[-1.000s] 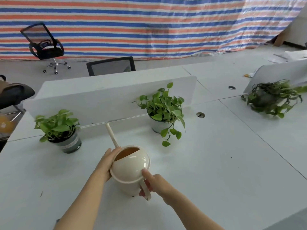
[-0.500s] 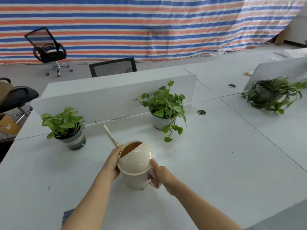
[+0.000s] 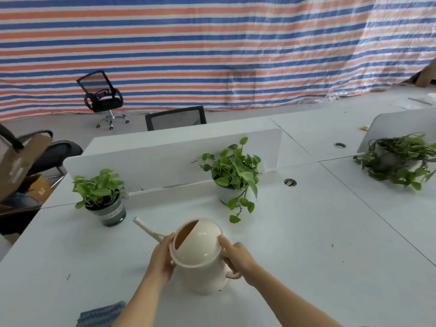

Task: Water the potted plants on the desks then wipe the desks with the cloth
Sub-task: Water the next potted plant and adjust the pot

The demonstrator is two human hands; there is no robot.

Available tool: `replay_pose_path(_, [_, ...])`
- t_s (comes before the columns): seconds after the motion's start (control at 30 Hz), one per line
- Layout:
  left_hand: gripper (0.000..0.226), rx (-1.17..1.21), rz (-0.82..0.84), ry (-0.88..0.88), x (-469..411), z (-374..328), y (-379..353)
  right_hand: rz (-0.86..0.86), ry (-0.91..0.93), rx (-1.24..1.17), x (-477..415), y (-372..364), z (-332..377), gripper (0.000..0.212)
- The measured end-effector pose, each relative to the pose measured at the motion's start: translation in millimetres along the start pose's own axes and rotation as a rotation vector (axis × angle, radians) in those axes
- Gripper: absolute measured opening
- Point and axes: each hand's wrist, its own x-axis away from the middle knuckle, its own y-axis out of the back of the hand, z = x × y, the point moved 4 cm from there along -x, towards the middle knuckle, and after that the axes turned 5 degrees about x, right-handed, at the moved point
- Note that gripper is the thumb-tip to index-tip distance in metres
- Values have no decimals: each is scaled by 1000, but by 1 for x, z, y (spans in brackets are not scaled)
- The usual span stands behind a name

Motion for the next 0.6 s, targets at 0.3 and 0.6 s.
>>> replay_pose_path(0.3, [64,-118,74,-332,44,5,-149,-113,181,-105,37,179,1,55])
replay_pose_path(0.6, [30,-488,219,-206,17,39,-247,-311,174,-169,55,313,-15,54])
